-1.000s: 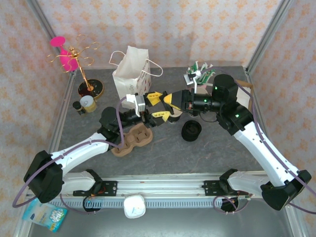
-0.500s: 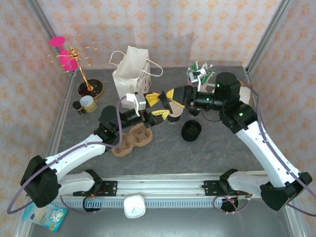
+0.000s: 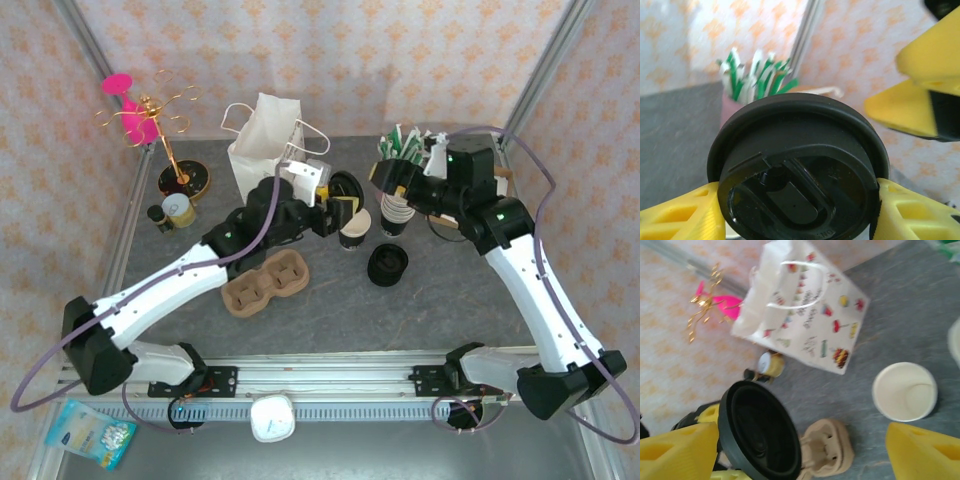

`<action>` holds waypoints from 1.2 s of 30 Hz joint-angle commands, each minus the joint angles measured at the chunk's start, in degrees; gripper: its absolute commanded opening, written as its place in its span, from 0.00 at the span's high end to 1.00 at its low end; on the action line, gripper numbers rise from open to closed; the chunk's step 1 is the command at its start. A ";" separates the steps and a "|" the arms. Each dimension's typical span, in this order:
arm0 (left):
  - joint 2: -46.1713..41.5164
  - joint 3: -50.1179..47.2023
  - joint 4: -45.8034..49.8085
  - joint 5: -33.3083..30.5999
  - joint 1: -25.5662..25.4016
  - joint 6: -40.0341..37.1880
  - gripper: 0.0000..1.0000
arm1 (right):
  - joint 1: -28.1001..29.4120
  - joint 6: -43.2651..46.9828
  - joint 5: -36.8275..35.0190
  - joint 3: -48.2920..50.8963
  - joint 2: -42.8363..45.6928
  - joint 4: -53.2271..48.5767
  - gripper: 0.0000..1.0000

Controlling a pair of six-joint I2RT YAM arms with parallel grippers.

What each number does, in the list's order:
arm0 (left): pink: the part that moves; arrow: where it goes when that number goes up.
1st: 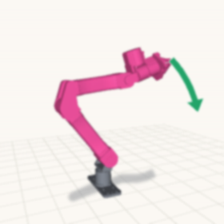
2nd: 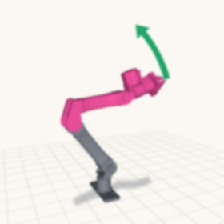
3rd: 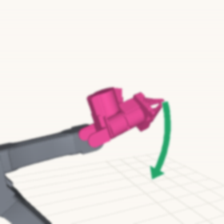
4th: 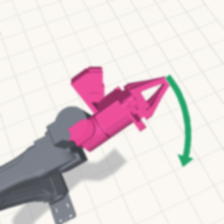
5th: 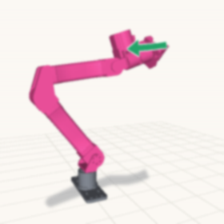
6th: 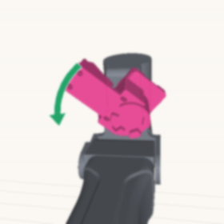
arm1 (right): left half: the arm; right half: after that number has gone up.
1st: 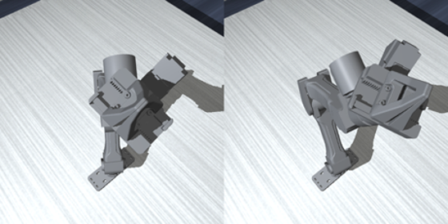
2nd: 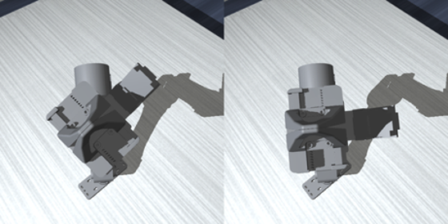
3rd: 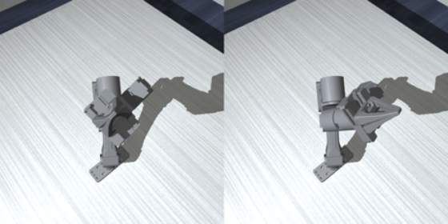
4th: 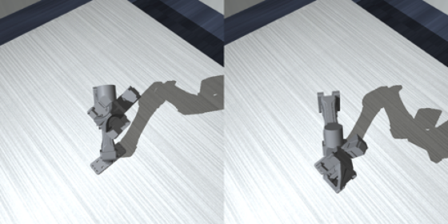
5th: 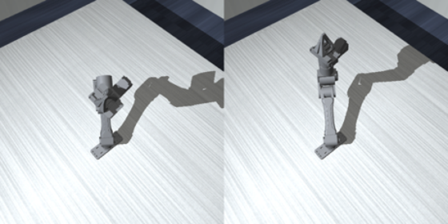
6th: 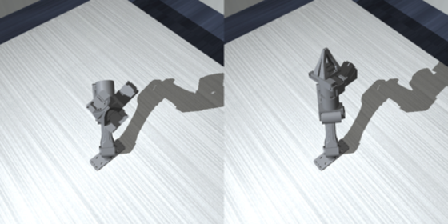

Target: Pack the takeout coffee

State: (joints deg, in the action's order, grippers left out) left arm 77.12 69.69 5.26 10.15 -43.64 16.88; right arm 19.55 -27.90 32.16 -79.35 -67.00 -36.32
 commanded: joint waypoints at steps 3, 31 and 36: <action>8.92 11.29 20.91 -7.94 -1.52 5.10 0.42 | -4.30 3.31 -3.98 3.45 1.52 -1.38 0.12; 44.45 52.65 56.50 -18.67 -3.47 6.23 0.36 | -15.33 6.54 3.78 12.06 1.46 -0.25 0.09; 45.09 52.52 56.61 -18.46 -3.52 6.00 0.35 | -15.40 6.41 4.49 12.47 1.56 0.02 0.09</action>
State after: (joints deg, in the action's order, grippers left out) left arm 121.51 120.40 58.08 -6.50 -46.89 23.07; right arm 4.54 -22.37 35.62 -67.51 -66.26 -37.28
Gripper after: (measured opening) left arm 0.652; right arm 0.907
